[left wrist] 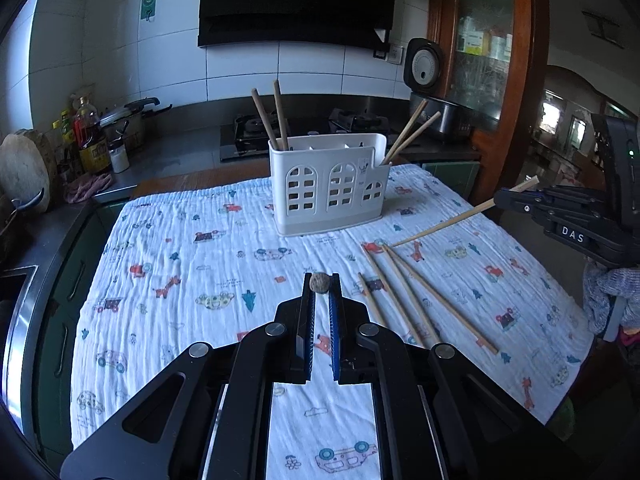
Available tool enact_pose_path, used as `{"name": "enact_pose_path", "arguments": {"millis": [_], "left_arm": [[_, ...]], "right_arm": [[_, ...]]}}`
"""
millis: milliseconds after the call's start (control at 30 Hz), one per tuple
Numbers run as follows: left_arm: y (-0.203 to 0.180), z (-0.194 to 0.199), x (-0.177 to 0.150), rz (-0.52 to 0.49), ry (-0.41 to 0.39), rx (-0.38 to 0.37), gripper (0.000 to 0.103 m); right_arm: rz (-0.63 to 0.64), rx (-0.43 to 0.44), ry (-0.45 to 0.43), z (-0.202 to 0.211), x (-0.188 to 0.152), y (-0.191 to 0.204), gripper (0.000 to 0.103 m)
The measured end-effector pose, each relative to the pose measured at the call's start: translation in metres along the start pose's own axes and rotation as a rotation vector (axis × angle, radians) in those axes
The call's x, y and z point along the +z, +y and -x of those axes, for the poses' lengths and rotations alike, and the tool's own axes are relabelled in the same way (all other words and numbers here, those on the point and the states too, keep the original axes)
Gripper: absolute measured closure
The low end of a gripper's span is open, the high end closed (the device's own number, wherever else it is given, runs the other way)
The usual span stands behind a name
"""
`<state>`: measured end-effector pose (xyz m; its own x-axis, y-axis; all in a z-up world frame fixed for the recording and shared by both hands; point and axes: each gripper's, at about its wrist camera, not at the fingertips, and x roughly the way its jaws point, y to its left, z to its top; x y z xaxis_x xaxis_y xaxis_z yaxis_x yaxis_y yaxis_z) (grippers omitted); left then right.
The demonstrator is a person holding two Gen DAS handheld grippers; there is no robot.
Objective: Organize utensils
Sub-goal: 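Lift the left tool's chopstick toward the holder while the right tool carries its chopstick there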
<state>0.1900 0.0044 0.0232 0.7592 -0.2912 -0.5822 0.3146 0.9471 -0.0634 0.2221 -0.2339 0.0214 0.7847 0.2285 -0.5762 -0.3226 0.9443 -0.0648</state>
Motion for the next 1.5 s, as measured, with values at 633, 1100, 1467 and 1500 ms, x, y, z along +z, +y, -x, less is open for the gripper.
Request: {"name": "enact_pose_path", "arguments": {"millis": [633, 1100, 1467, 1500], "left_arm": [[-0.014, -0.006, 0.143, -0.052, -0.124, -0.072, 0.098], [-0.005, -0.050, 0.222, -0.019, -0.218, 0.042, 0.098], [0.013, -0.104, 0.218, 0.015, -0.124, 0.074, 0.098], [0.015, -0.107, 0.216, 0.020, -0.115, 0.073, 0.098]], "right_arm": [[0.037, 0.024, -0.012, 0.015, 0.132, -0.031, 0.096], [0.052, 0.021, 0.032, -0.026, 0.158, -0.046, 0.096], [0.081, 0.034, 0.108, -0.054, 0.156, -0.045, 0.096], [0.082, 0.033, 0.112, -0.057, 0.155, -0.045, 0.096]]}}
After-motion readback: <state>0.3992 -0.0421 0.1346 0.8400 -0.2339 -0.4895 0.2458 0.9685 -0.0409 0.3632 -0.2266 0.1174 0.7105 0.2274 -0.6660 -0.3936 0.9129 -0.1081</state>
